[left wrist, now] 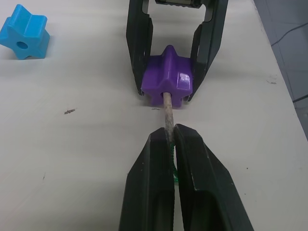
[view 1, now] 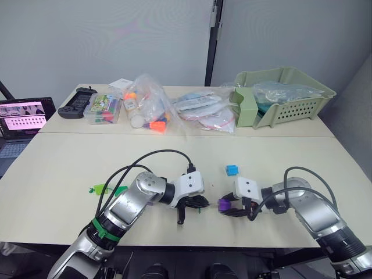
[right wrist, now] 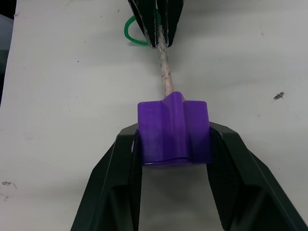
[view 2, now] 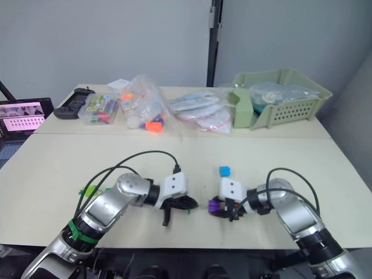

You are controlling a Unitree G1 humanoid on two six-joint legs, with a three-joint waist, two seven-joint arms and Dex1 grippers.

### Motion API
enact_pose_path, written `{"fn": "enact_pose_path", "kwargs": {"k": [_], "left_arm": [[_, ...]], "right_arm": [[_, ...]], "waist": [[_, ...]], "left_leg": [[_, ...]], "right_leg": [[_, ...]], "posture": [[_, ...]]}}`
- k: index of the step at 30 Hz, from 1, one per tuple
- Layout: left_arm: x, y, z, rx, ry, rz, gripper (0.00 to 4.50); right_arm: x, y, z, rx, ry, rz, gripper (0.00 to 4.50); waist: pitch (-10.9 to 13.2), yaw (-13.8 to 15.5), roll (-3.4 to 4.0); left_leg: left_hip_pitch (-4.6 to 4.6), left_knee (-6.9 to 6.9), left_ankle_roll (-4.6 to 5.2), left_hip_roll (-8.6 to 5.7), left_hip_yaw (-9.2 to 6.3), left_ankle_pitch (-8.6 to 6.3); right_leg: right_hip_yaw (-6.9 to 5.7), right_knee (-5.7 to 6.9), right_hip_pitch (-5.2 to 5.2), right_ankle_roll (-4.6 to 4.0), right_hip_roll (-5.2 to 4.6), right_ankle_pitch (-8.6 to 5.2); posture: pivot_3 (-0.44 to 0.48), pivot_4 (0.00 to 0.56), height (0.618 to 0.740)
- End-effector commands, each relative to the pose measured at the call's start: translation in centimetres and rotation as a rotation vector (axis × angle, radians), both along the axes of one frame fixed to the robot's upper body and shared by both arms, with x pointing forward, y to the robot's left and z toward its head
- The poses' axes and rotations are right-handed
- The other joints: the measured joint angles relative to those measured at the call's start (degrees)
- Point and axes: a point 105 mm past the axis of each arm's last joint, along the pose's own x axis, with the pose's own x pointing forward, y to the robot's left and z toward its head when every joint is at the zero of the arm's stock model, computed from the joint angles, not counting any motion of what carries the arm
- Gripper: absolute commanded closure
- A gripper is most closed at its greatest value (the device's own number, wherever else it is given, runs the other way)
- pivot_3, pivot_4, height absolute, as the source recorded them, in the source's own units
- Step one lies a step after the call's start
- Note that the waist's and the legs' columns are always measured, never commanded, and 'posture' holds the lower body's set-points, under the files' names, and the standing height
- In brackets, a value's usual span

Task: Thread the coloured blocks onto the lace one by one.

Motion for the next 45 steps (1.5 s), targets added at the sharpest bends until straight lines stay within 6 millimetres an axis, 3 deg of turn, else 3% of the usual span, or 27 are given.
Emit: {"fn": "enact_pose_path", "kwargs": {"k": [1,14,18,19,27,33,45], "left_arm": [[-0.2,-1.5,1.1,-0.036,-0.043,-0.059,4.5],[-1.0,-5.4,1.2,-0.125,-0.036,-0.136,4.5],[-0.7,-4.8,0.8,-0.124,0.002,-0.107,4.5],[-0.7,-4.5,0.8,-0.124,0.009,-0.108,3.78],[0.4,-0.9,0.9,-0.079,-0.006,-0.074,1.23],[0.6,0.8,-0.8,-0.011,-0.003,-0.037,1.19],[0.4,-0.9,-1.2,-0.046,0.024,-0.042,1.19]], "right_arm": [[0.0,0.9,0.8,0.023,-0.033,0.024,3.13],[0.1,1.3,0.8,0.032,-0.032,0.013,3.13],[0.1,1.2,0.8,0.032,-0.034,0.006,3.13],[0.1,1.2,0.8,0.032,-0.034,0.004,3.13],[0.1,0.8,0.5,0.021,-0.032,-0.012,3.13],[-0.1,0.4,0.5,0.012,-0.025,-0.018,3.13],[-0.7,-1.2,0.5,-0.016,-0.001,-0.065,3.13]], "waist": [[0.0,0.01,0.0],[0.0,0.19,0.0],[0.0,0.15,0.0],[0.0,0.1,0.0],[0.0,-0.12,0.0],[0.0,0.0,0.0],[0.0,0.15,0.0]], "left_leg": [[0.0,0.0,0.0,0.0,0.0,0.0],[0.0,0.04,0.0,-0.03,-0.01,0.0],[-0.01,0.08,0.0,-0.04,-0.01,0.0],[0.0,0.08,0.0,-0.03,-0.02,0.0],[0.0,0.05,0.0,0.01,-0.02,0.0],[0.0,0.06,0.0,0.01,-0.01,0.0],[-0.03,0.09,0.0,-0.03,-0.02,0.0]], "right_leg": [[0.0,0.0,0.0,0.0,0.0,0.0],[-0.01,0.0,0.03,0.0,-0.01,0.0],[-0.01,0.0,0.04,0.02,-0.02,0.01],[-0.01,0.0,0.04,0.02,-0.01,0.01],[0.0,0.03,0.01,0.02,0.03,0.01],[0.0,0.02,0.0,0.02,0.02,0.01],[-0.01,0.0,0.02,0.03,-0.02,0.01]], "posture": [[0.0,0.15,0.74],[0.0,0.15,0.74],[0.0,0.15,0.74],[0.0,0.15,0.74],[0.0,0.15,0.74],[0.0,0.15,0.74],[0.0,0.15,0.74]]}}
